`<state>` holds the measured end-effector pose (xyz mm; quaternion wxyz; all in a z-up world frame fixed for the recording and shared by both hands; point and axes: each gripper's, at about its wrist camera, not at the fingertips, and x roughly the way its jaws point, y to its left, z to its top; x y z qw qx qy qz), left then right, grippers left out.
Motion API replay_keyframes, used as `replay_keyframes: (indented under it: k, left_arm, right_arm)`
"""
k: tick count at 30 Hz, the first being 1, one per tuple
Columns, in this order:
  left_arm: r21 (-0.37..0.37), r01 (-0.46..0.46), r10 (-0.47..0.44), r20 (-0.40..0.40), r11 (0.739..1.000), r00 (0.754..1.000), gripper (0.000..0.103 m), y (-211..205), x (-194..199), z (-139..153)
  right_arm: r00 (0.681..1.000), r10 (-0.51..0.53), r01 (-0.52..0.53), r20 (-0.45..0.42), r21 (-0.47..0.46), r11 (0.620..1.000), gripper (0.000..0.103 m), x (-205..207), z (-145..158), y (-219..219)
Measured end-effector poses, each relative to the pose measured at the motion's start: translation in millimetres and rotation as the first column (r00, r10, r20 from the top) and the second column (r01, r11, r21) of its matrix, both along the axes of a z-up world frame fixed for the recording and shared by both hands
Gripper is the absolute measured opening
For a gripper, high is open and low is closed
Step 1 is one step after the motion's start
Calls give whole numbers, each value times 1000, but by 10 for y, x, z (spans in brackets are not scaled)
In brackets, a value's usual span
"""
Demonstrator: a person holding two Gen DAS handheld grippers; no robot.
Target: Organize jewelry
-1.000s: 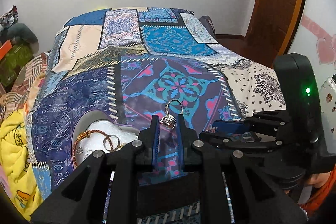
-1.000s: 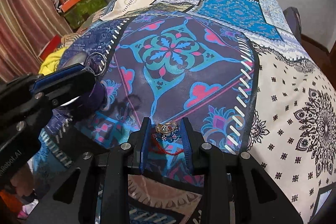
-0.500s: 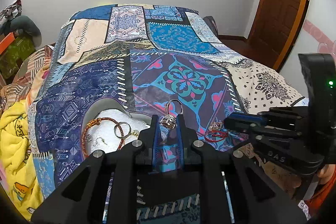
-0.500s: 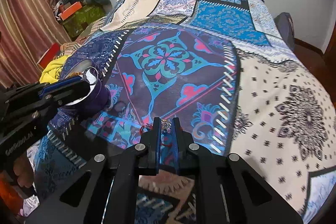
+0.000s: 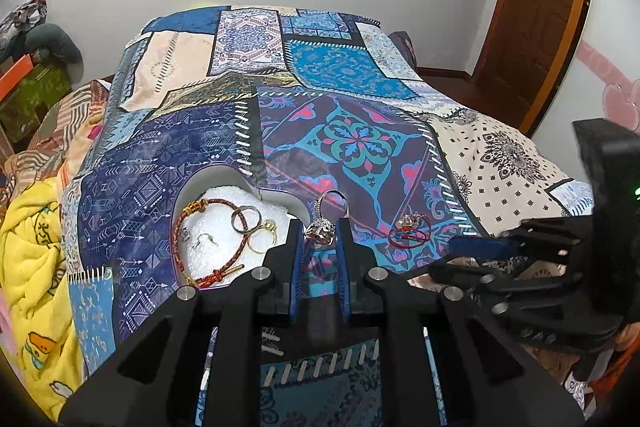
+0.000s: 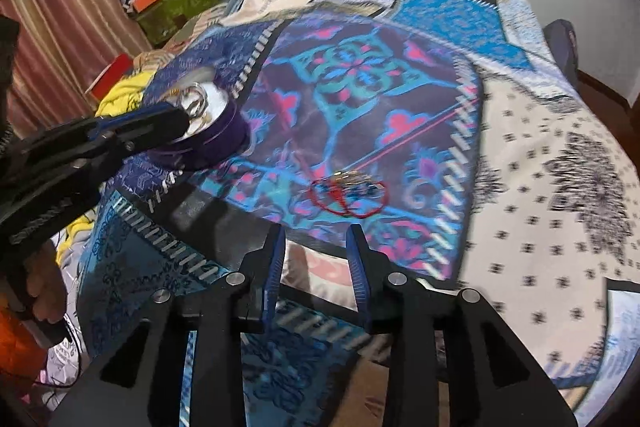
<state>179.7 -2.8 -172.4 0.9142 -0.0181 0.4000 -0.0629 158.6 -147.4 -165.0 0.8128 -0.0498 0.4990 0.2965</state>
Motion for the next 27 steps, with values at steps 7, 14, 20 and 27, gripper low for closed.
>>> replay_keyframes:
  k: [7, 14, 20, 27]
  left_arm:
    - [-6, -26, 26, -1, 1000, 1000, 14, 143, -8, -11]
    - [-24, -44, 44, -11, 999, 999, 14, 226, 34, -71]
    - [-32, -37, 37, -18, 999, 999, 14, 211, 38, -108]
    - [-36, -39, 39, -8, 999, 999, 14, 217, 8, -53]
  right_arm:
    - [996, -84, 84, -23, 8, 996, 31, 228, -139, 61]
    - [994, -109, 109, 1, 36, 993, 32, 319, -177, 71]
    - [994, -104, 104, 39, 10, 995, 7, 259, -171, 66]
    - [994, -106, 105, 32, 35, 994, 5, 128, -120, -17]
